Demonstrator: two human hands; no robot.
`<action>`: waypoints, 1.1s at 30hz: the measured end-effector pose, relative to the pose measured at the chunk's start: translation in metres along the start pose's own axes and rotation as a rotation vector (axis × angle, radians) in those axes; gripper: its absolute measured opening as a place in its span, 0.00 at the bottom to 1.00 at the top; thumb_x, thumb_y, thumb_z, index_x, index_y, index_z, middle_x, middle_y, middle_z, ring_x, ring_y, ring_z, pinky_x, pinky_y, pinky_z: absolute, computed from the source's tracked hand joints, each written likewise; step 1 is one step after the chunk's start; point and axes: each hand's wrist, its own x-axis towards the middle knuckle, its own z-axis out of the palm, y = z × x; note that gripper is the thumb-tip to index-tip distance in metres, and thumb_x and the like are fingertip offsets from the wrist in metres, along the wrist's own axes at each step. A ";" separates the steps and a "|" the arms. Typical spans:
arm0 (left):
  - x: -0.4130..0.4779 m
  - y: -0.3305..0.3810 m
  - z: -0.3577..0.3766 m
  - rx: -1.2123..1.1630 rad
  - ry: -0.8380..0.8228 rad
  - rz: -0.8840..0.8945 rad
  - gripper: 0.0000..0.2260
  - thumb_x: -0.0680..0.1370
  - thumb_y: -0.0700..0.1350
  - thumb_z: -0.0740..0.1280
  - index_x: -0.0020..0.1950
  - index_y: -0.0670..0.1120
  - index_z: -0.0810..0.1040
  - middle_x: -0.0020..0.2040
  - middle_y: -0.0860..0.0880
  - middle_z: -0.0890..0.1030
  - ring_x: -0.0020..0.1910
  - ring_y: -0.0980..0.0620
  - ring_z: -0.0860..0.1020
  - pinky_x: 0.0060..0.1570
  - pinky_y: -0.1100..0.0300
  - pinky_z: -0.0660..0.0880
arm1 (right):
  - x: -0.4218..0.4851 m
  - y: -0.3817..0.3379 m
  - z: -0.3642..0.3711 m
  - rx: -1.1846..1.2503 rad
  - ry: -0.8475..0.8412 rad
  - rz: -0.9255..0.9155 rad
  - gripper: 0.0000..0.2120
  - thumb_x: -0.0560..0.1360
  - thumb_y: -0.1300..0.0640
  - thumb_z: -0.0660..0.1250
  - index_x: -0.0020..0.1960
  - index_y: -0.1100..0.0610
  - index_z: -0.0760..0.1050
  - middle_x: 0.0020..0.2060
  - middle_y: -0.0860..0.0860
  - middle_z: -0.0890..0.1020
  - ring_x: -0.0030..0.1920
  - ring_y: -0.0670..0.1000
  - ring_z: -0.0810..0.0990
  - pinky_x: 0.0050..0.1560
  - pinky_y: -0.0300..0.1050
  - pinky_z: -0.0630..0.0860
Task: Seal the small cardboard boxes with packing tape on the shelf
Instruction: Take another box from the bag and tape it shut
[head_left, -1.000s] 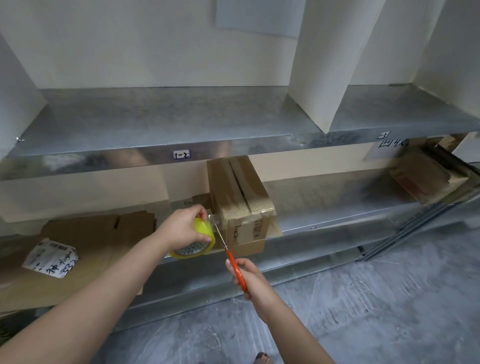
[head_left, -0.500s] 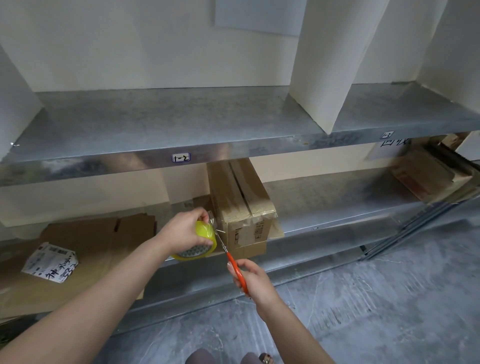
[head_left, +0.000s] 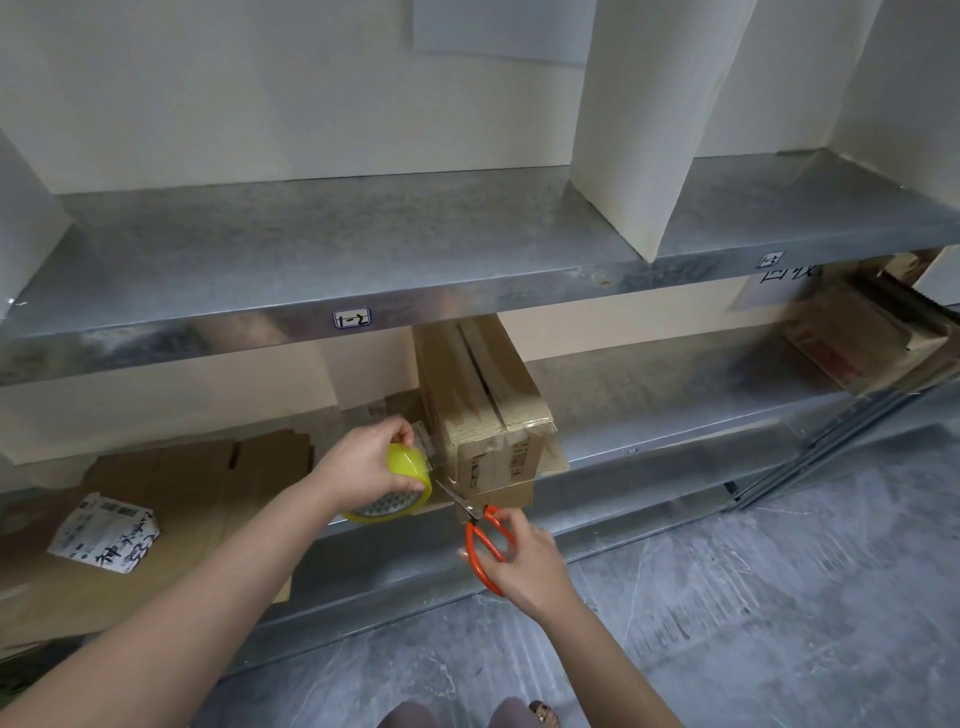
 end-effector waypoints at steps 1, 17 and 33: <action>0.000 0.000 0.000 0.005 0.000 0.004 0.22 0.66 0.57 0.78 0.52 0.55 0.69 0.52 0.55 0.75 0.49 0.52 0.73 0.39 0.60 0.70 | -0.001 0.007 -0.005 -0.120 0.066 -0.032 0.33 0.63 0.24 0.60 0.63 0.39 0.67 0.59 0.42 0.76 0.62 0.48 0.71 0.62 0.52 0.71; -0.004 0.018 0.021 -0.088 0.069 -0.212 0.23 0.65 0.57 0.79 0.53 0.52 0.72 0.52 0.53 0.78 0.50 0.52 0.75 0.47 0.57 0.73 | 0.099 0.146 -0.152 -0.370 0.523 -0.090 0.25 0.67 0.42 0.73 0.62 0.43 0.71 0.57 0.47 0.76 0.57 0.54 0.72 0.54 0.56 0.67; -0.007 0.038 0.033 -0.125 0.187 -0.384 0.23 0.63 0.55 0.81 0.50 0.55 0.72 0.51 0.54 0.77 0.50 0.53 0.75 0.45 0.60 0.68 | 0.170 0.131 -0.178 -0.535 0.176 -0.210 0.25 0.81 0.45 0.57 0.77 0.48 0.60 0.74 0.47 0.64 0.73 0.49 0.62 0.67 0.54 0.61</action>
